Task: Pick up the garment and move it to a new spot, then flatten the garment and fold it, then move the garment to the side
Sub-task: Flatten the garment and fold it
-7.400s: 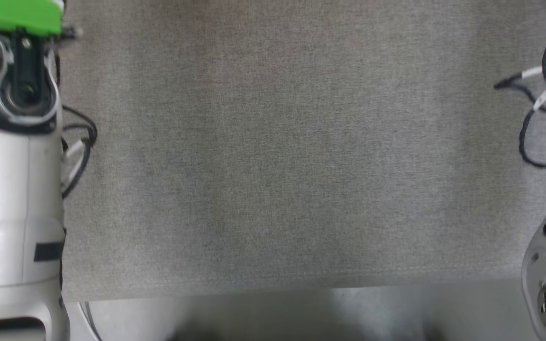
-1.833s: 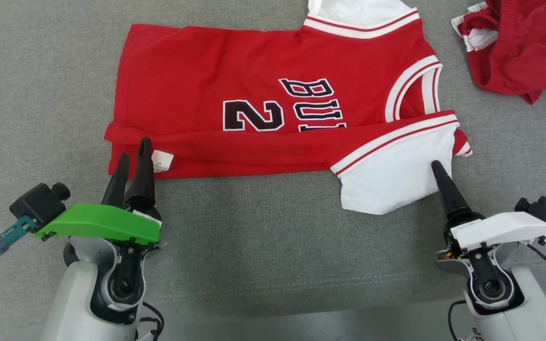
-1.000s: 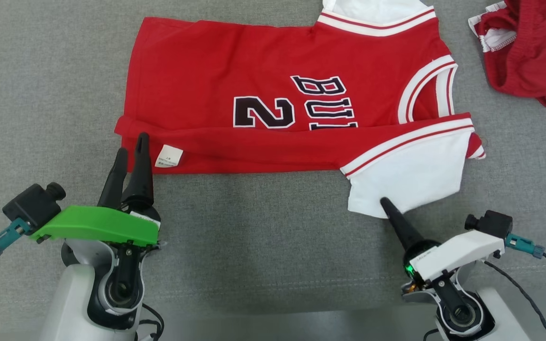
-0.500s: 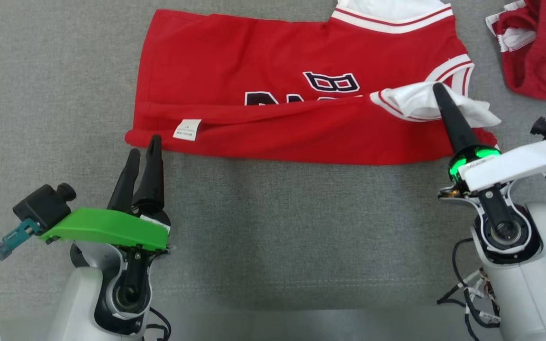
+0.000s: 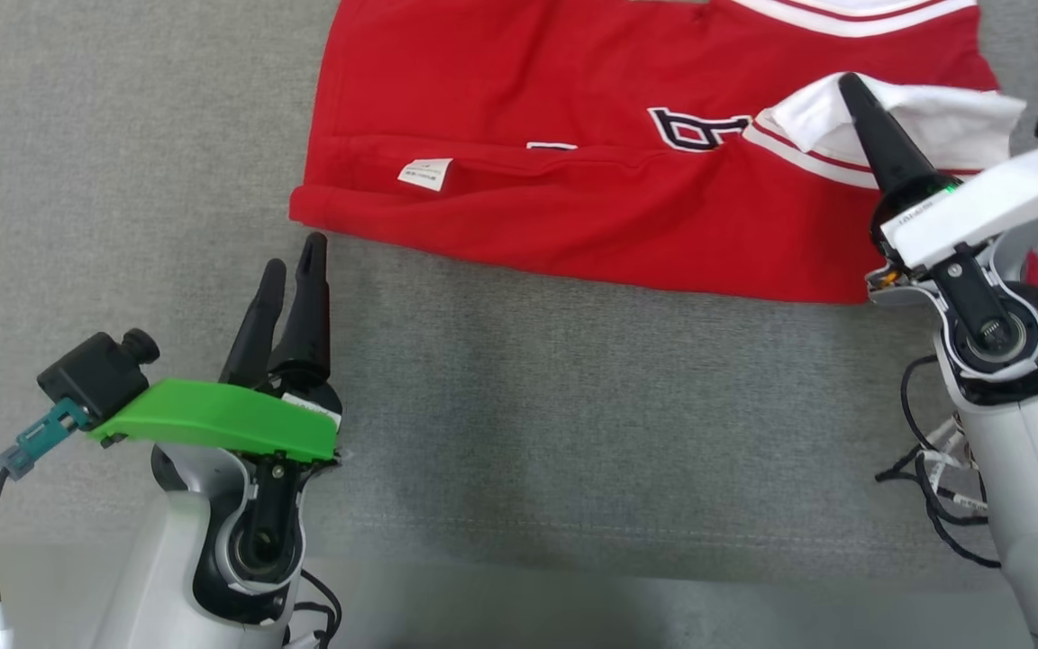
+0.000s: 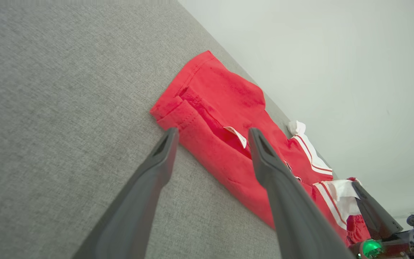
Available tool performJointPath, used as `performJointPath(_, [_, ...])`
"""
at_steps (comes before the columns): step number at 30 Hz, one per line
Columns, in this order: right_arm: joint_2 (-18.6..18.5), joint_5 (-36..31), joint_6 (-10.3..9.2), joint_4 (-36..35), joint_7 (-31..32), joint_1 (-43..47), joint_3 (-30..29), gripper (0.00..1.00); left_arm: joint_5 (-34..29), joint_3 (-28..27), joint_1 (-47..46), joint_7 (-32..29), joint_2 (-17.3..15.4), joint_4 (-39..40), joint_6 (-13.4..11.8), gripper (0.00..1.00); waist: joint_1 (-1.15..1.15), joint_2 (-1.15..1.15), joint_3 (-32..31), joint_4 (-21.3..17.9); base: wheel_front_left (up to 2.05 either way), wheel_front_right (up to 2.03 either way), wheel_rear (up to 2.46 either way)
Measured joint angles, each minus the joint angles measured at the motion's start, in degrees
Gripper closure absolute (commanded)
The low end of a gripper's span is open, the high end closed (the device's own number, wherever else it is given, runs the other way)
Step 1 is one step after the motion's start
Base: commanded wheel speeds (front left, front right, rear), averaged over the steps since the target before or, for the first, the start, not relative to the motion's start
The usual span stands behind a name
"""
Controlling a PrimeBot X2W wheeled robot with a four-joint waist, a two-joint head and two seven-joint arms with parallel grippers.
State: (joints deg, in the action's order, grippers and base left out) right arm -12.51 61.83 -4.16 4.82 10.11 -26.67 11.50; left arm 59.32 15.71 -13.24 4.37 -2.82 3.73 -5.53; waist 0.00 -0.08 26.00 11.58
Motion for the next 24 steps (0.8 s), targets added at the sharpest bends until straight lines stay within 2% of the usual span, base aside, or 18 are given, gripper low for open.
performJointPath(6, [-0.09, -0.41, -0.01, 2.37, 1.60, -2.44, 1.08, 1.00, 0.02, -0.44, -0.04, 0.80, 0.05, -0.87, 0.00, 0.00, 0.00, 0.00, 0.73, 0.99, 0.00, 0.00, 0.00])
performJointPath(12, [-0.10, -0.96, -0.56, 4.39, 1.63, -3.40, 0.46, 1.00, 0.19, -0.91, -0.04, 1.32, 0.08, -1.03, 0.00, 0.00, 0.00, 0.00, 0.38, 0.06, 0.00, 0.00, 0.00])
performJointPath(13, [-0.10, -0.96, -0.57, 4.71, 1.63, -3.54, 0.44, 0.80, 0.19, -0.99, -0.04, 1.33, 0.07, -1.04, 0.00, 0.00, 0.00, 0.00, 0.33, -0.15, 0.00, 0.00, 0.00])
performJointPath(14, [-0.05, -0.96, -0.58, 5.06, 1.63, -3.55, 0.44, 0.53, 0.19, -1.07, -0.05, 1.42, 0.07, -1.04, 0.00, 0.00, 0.00, 0.00, 0.29, -0.38, 0.00, 0.00, 0.00])
performJointPath(15, [-0.05, -1.03, -0.68, 5.52, 1.63, -3.55, 0.47, 0.45, 0.18, -1.10, -0.05, 1.72, 0.07, -1.04, 0.00, 0.00, 0.00, 0.00, 0.25, -0.64, 0.00, 0.00, 0.00])
performJointPath(16, [-0.09, -1.54, -1.09, 5.88, 1.60, -3.55, 0.45, 0.16, 0.18, -1.11, -0.07, 1.75, 0.07, -1.04, 0.00, 0.00, 0.00, 0.00, 0.21, -0.89, 0.00, 0.00, 0.00])
performJointPath(17, [-0.10, -2.02, -1.09, 6.20, 1.52, -3.57, 0.44, 0.00, 0.16, -1.14, -0.08, 1.75, 0.04, -1.05, 0.00, 0.00, 0.00, 0.00, 0.16, -1.17, 0.00, 0.00, 0.00])
performJointPath(21, [0.00, -2.49, -0.88, 6.32, 0.05, -3.80, 0.36, 0.00, -0.10, -1.00, -0.42, 1.74, -0.09, -1.13, 0.00, 0.00, 0.00, 0.00, -0.12, -2.27, 0.00, 0.00, 0.00])
performJointPath(24, [0.30, -2.86, 0.52, 5.79, -0.58, -4.00, 1.03, 0.00, -0.29, -0.98, -1.19, 1.72, -0.35, -1.23, 0.00, 0.00, 0.00, 0.00, -0.43, -3.10, 0.00, 0.00, 0.00])
